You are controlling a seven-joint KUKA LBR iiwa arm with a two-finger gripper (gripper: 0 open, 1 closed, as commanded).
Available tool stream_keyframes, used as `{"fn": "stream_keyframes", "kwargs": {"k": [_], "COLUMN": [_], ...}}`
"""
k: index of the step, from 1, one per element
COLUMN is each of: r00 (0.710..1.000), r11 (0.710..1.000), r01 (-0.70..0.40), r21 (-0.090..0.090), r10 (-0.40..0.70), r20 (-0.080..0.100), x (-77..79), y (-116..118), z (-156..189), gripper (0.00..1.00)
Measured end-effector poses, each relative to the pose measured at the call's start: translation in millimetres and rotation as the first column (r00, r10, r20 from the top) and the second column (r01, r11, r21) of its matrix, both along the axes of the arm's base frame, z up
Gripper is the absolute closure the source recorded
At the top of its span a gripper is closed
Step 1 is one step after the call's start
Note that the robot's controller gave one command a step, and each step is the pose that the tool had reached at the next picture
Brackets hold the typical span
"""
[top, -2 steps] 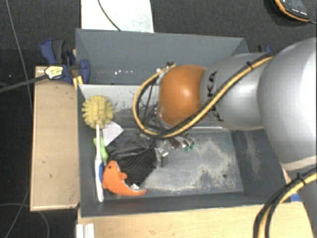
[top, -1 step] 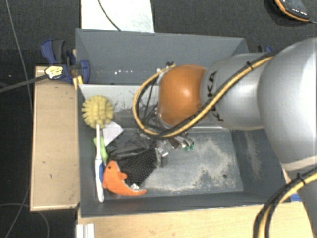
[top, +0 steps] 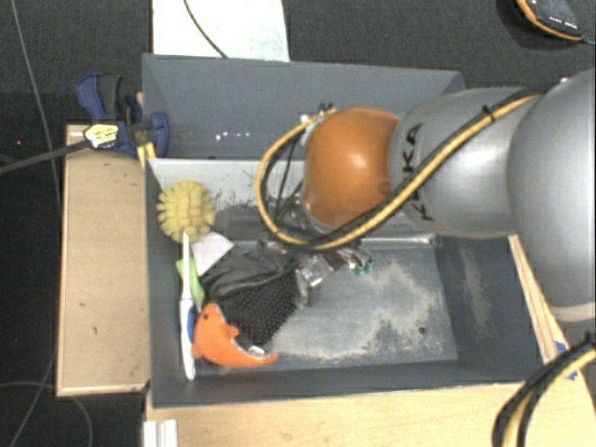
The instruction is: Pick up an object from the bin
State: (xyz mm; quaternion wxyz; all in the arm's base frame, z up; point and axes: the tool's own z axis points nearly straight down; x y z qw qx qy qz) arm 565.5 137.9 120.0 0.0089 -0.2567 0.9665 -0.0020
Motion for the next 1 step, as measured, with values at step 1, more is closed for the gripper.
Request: {"fn": "stream_keyframes", "kwargs": {"k": [1], "r00": [1.0], "r11": [1.0], "r01": [-0.007], "r21": [-0.001], "r10": [0.007], "r20": [-0.006], "x": [-2.4], "y": [2.4], "z": [75.3], "gripper": [1.0]}}
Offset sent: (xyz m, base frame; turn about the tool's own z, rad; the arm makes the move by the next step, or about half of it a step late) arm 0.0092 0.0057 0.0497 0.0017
